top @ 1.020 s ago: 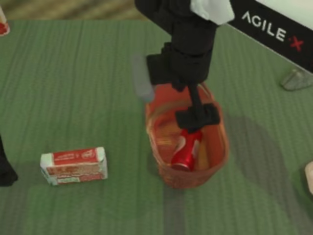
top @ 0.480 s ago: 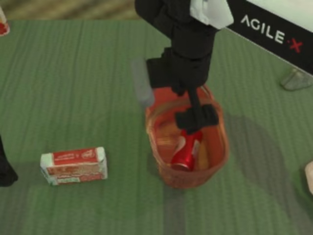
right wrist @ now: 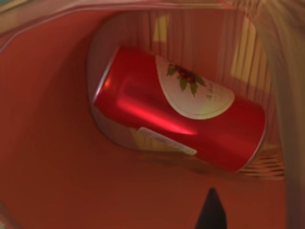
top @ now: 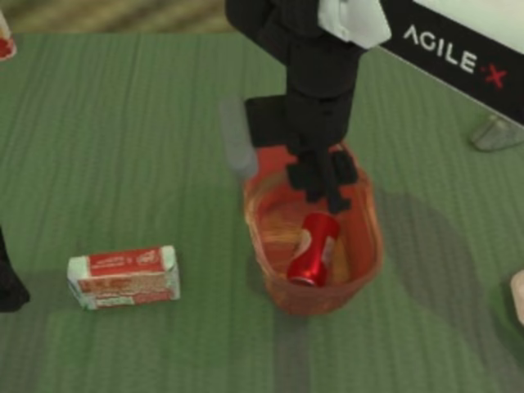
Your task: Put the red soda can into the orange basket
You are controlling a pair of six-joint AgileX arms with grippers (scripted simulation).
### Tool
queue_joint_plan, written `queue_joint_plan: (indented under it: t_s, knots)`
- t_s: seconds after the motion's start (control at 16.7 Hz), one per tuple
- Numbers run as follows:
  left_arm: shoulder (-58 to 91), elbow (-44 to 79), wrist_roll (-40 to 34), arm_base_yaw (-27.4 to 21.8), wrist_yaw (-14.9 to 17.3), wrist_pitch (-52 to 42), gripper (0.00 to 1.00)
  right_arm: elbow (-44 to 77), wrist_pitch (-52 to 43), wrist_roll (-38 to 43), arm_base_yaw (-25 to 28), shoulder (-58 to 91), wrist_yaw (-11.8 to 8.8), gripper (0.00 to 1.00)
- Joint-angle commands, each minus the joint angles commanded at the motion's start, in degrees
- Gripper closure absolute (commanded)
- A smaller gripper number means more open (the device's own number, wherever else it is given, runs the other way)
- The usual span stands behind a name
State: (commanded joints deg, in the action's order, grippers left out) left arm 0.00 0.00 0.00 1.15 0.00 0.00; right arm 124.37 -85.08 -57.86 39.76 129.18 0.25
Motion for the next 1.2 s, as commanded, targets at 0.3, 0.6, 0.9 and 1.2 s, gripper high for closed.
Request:
queue_joint_plan:
  t_s: [0.3,0.6,0.9,1.2]
  knots:
    - [0.00,0.00,0.00,0.00,0.00,0.00,0.00,0.00,0.00,0.00,0.00,0.00,0.00,1.00]
    - [0.00,0.00,0.00,0.00,0.00,0.00,0.00,0.00,0.00,0.00,0.00,0.00,0.00,1.00]
    - [0.00,0.00,0.00,0.00,0.00,0.00,0.00,0.00,0.00,0.00,0.00,0.00,0.00,1.00]
    - [0.00,0.00,0.00,0.00,0.00,0.00,0.00,0.00,0.00,0.00,0.00,0.00,0.00,1.00]
